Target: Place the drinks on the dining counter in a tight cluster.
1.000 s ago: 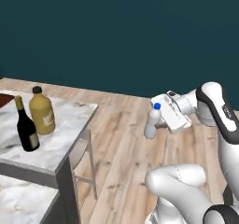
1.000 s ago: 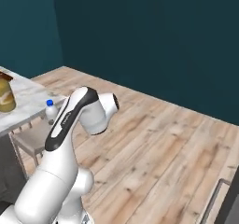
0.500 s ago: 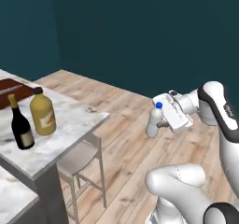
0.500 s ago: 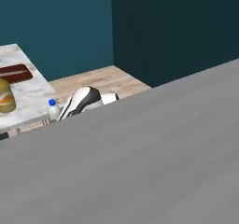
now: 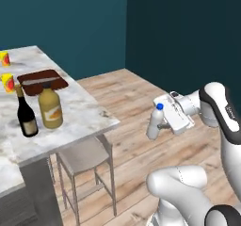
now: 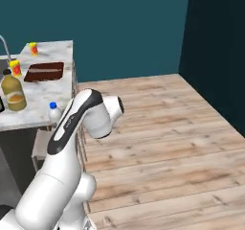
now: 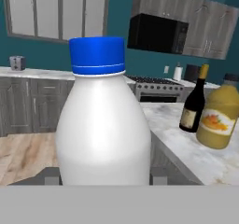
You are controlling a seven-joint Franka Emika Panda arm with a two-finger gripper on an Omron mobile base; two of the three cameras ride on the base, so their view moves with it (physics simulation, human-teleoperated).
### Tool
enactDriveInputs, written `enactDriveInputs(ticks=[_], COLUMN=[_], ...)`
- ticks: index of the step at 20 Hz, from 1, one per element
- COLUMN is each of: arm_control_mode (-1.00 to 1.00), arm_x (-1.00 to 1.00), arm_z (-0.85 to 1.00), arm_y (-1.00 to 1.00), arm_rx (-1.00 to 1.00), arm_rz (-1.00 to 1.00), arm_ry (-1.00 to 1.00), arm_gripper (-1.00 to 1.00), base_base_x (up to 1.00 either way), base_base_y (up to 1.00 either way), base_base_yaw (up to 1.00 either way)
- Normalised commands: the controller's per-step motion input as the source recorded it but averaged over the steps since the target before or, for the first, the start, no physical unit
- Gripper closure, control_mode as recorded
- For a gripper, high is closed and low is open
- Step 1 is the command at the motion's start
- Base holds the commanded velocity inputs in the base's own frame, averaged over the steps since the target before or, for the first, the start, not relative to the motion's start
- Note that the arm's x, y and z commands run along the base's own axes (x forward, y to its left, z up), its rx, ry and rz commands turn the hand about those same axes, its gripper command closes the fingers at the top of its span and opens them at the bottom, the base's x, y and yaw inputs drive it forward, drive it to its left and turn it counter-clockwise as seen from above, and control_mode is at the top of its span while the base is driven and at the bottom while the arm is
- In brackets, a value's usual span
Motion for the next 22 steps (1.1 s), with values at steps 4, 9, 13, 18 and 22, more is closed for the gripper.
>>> enactDriveInputs(ticks=[4, 9, 13, 18, 22], arm_control_mode=[1.0, 1.0, 1.0, 1.0, 1.0], arm_x=[0.0, 0.0, 0.0, 0.0, 0.0], arm_z=[0.0, 0.0, 0.0, 0.0, 0.0], arm_y=[0.0, 0.0, 0.0, 0.0, 0.0], arm_rx=[0.0, 0.0, 0.0, 0.0, 0.0], arm_rz=[0.0, 0.0, 0.0, 0.0, 0.0], arm_ry=[0.0, 0.0, 0.0, 0.0, 0.0], arm_gripper=[1.0, 1.0, 1.0, 1.0, 1.0], base_base_x=[0.11, 0.3, 0.47, 0.31, 0.0], base_base_y=[-0.69, -0.04, 0.26, 0.18, 0.33], base_base_yaw=[0.52, 0.23, -0.08, -0.23, 0.04])
